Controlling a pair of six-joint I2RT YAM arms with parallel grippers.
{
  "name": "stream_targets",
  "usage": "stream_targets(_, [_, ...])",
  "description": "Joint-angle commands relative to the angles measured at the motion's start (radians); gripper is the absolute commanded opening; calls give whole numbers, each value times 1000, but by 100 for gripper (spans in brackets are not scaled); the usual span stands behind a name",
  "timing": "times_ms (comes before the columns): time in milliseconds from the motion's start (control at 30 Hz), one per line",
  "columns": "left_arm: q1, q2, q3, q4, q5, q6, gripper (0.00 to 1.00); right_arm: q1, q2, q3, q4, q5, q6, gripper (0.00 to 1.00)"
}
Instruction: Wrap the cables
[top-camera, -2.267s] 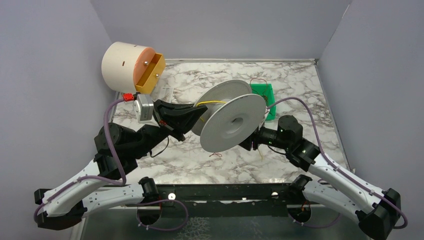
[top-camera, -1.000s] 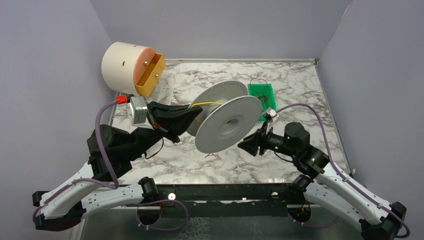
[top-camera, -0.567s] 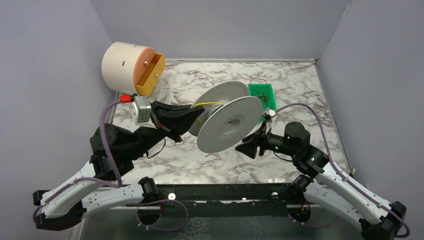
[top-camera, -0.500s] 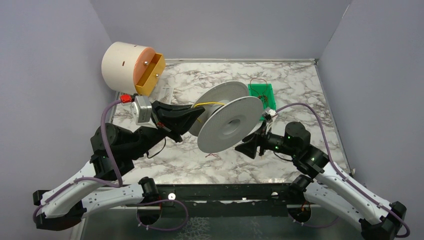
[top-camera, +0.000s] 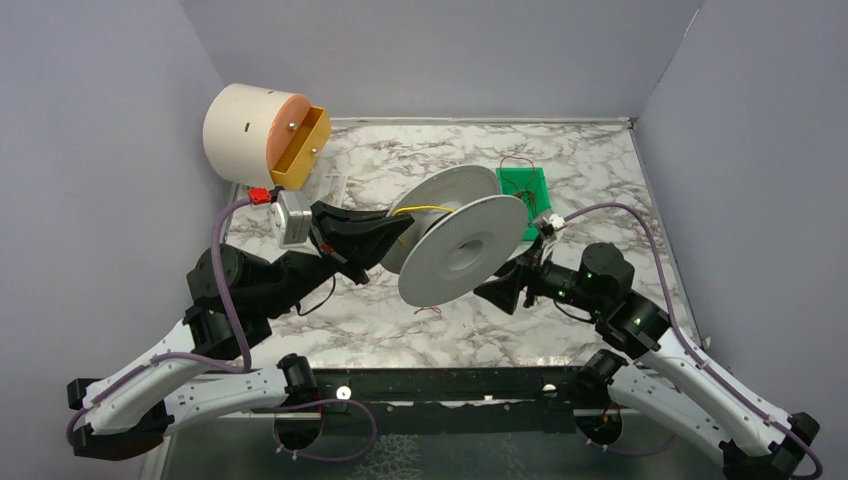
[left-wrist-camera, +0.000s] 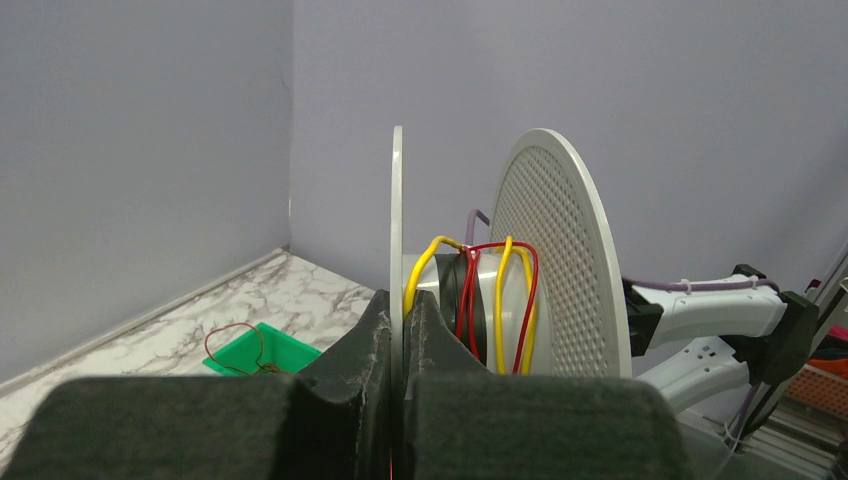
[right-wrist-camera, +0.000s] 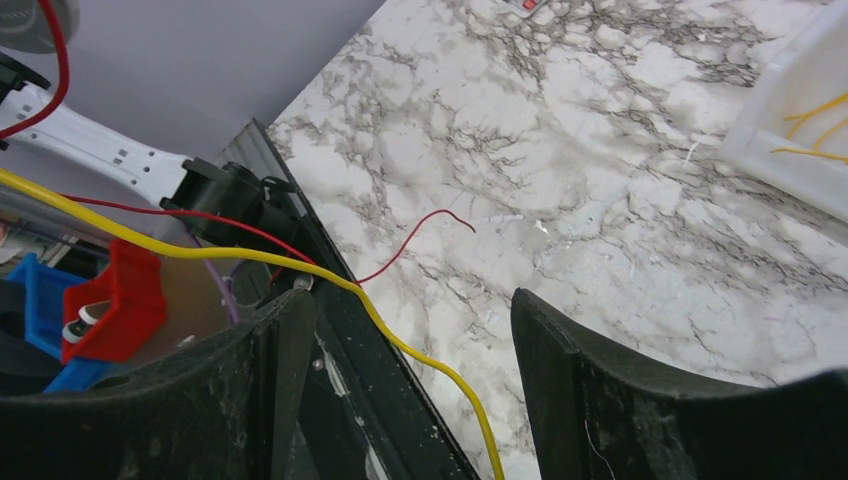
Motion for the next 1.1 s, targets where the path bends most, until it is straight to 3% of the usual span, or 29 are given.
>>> stream_targets(0, [-4, -16, 51, 64, 25, 3, 0, -3, -39, 47, -115, 104, -33, 76])
stream_targets(400, [-4, -23, 60, 45, 22, 4, 0, -3, -104, 77, -282, 190, -63, 73])
stream_targets(1067, [-5, -40, 64, 18, 13, 17, 0, -3, -69, 96, -328, 197, -68, 41])
